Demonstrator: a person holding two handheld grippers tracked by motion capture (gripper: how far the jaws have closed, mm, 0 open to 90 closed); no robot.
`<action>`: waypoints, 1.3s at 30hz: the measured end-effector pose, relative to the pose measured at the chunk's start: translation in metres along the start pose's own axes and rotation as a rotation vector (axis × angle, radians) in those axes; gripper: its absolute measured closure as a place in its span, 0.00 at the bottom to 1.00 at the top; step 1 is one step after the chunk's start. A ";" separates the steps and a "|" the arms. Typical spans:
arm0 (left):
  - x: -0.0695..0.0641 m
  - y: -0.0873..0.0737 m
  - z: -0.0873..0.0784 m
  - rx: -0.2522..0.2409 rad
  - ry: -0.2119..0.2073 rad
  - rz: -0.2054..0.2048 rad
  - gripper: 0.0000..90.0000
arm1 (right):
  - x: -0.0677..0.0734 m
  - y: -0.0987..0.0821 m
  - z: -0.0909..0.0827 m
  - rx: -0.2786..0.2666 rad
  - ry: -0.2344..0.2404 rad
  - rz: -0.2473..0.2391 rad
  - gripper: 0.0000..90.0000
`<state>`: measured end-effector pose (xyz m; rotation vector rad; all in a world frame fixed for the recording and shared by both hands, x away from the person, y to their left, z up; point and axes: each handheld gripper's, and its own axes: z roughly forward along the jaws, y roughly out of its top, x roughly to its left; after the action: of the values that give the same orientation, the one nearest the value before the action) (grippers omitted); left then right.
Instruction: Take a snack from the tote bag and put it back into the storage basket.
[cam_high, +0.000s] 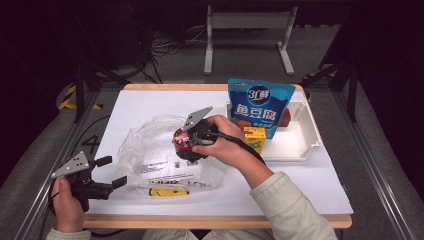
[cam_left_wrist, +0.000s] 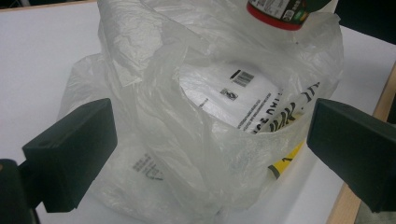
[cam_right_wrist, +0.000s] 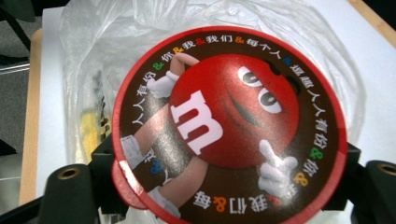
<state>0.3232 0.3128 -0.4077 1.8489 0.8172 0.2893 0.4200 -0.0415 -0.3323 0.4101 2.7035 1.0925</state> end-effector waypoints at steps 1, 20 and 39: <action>0.000 0.000 0.000 0.000 0.000 0.000 0.03 | 0.000 0.000 -0.002 0.000 -0.002 0.001 0.28; 0.000 0.000 0.000 0.001 0.002 0.008 0.02 | -0.009 -0.016 -0.049 -0.004 -0.063 0.027 0.28; 0.000 0.000 0.001 0.002 0.002 0.005 0.02 | -0.022 -0.039 -0.088 -0.006 -0.120 0.076 0.28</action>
<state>0.3236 0.3118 -0.4076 1.8531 0.8144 0.2939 0.4092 -0.1327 -0.2954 0.5624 2.5989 1.0591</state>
